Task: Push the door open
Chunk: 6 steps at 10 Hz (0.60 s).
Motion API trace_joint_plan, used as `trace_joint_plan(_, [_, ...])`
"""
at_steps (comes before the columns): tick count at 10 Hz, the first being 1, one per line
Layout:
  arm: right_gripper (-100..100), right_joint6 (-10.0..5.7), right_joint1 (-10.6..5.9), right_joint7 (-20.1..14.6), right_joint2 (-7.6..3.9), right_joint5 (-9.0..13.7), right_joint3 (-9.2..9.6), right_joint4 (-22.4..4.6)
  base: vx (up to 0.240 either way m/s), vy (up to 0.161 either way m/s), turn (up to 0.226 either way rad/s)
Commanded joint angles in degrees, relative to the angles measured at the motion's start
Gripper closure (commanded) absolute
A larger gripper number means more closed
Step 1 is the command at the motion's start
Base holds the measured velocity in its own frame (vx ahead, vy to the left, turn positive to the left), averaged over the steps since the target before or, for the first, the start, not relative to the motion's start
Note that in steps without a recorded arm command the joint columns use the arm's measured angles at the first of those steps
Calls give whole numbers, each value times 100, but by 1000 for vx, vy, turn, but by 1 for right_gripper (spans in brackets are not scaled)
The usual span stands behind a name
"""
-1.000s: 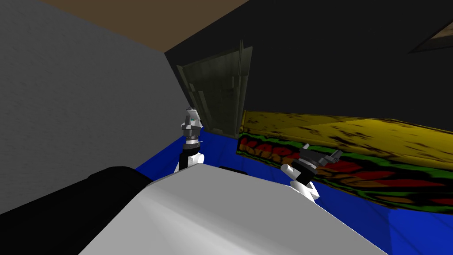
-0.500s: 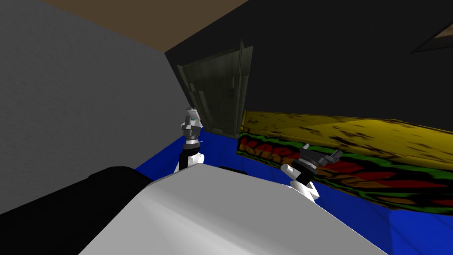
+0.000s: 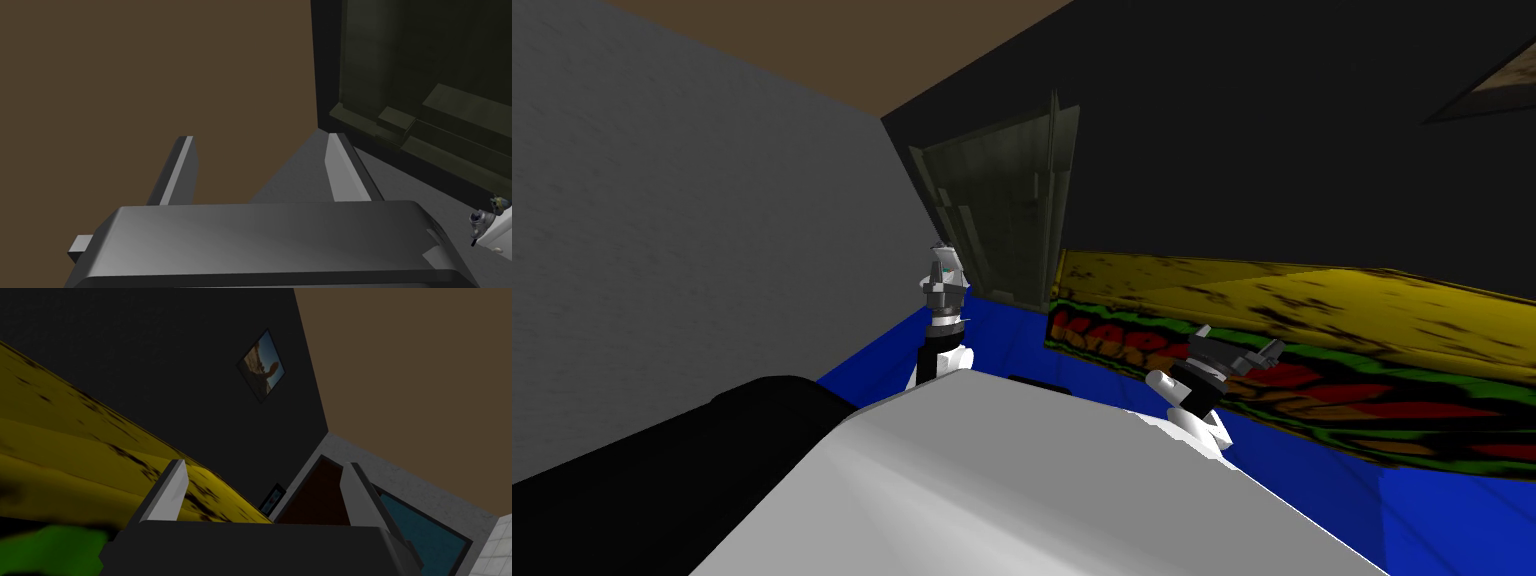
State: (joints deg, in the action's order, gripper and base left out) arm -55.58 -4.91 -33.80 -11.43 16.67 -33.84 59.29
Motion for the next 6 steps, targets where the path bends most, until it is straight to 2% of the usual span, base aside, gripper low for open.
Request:
trace_joint_plan(1, [-100,-4,-1,-3,0,14,5,-3,2,-55,12])
trace_joint_plan(6, [-100,-11,-2,-7,1,32,12,-11,1,-6,7])
